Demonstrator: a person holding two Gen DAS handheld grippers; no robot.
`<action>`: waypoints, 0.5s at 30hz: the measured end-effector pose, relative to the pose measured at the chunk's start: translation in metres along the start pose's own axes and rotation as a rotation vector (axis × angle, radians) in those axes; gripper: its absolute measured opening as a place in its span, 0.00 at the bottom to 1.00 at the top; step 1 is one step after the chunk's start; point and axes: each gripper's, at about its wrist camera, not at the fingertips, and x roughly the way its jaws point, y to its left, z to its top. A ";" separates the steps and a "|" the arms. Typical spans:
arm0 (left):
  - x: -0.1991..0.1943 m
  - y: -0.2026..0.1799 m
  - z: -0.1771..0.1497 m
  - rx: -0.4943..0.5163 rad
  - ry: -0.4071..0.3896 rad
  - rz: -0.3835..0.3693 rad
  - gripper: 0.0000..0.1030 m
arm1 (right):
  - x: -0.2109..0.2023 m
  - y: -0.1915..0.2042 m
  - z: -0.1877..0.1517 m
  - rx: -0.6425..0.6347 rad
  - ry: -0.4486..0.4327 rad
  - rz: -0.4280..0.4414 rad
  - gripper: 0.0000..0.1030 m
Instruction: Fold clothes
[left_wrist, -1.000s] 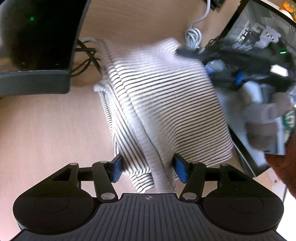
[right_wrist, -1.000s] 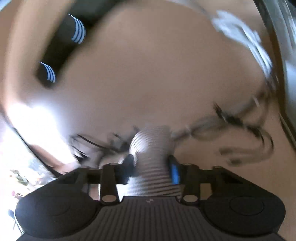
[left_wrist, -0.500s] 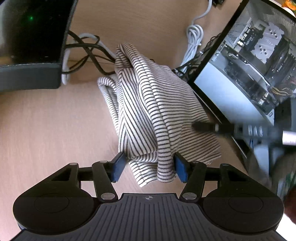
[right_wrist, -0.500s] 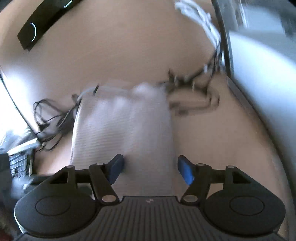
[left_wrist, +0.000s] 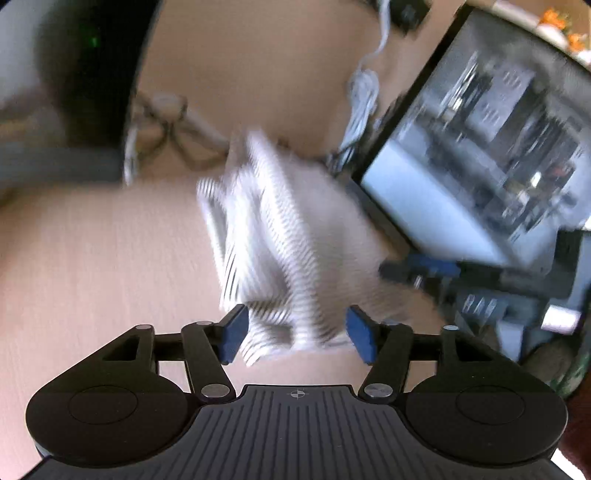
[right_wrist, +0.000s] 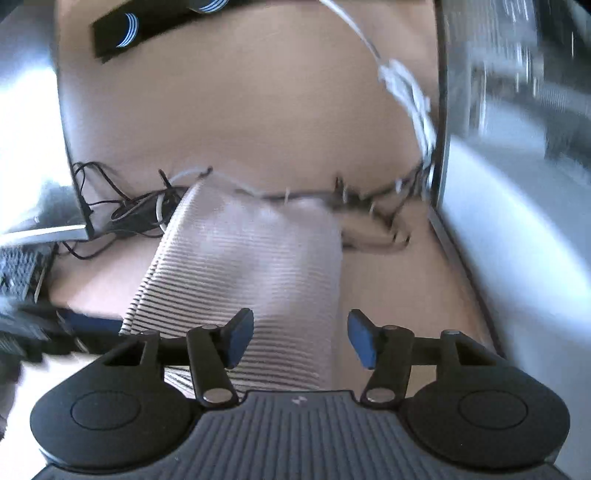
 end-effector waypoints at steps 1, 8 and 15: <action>-0.003 -0.005 0.007 0.007 -0.026 -0.010 0.70 | -0.004 0.005 -0.002 -0.010 -0.011 0.005 0.65; 0.054 -0.007 0.062 0.058 -0.079 -0.014 0.83 | -0.003 0.055 -0.012 -0.137 -0.057 -0.038 0.68; 0.113 0.024 0.066 -0.007 0.005 0.013 0.93 | 0.035 0.071 -0.024 -0.212 0.030 -0.091 0.82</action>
